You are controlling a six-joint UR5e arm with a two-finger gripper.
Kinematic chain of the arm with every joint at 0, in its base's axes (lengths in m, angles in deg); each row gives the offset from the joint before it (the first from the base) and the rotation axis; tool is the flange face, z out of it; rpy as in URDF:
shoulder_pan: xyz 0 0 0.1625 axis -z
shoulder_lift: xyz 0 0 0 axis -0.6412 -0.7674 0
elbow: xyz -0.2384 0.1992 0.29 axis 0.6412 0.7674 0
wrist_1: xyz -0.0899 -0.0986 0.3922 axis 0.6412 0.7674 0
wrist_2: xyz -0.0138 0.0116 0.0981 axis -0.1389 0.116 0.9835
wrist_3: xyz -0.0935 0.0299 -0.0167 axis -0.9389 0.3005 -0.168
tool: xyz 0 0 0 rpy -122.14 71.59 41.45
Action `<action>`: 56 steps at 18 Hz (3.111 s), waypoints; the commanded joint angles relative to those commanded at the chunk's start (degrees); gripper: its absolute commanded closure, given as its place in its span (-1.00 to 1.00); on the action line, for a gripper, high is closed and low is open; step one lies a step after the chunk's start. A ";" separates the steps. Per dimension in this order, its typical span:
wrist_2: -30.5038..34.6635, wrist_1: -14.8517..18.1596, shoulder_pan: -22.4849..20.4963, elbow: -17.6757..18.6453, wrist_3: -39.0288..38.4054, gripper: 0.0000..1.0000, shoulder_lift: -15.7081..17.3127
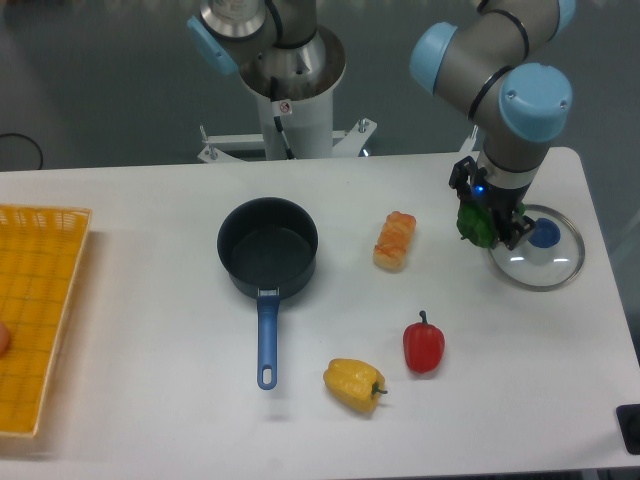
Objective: Place the green chilies in the pot
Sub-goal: 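Carry the held green chili from beside the glass lid toward the saucepan, then lower the green chili into the dark blue saucepan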
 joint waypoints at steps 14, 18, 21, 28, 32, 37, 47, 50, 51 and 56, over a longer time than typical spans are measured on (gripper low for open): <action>0.09 5.18 2.10 3.95 -0.09 -0.23 5.79; -0.09 8.35 4.74 4.57 -1.32 -0.23 8.08; -0.53 8.18 6.58 6.93 -3.42 -0.23 9.57; -2.02 6.42 12.91 9.14 -16.94 -0.23 12.65; -1.93 5.80 16.95 10.10 -23.98 -0.23 15.37; -2.02 4.23 20.91 11.86 -29.60 -0.23 18.71; -0.18 -4.13 26.89 17.84 -36.12 -0.22 18.02; 0.44 -6.15 27.51 18.98 -36.04 -0.22 16.53; 0.61 -6.67 27.94 19.42 -36.12 -0.22 15.65; 4.03 -10.19 30.40 19.78 -38.75 -0.22 10.12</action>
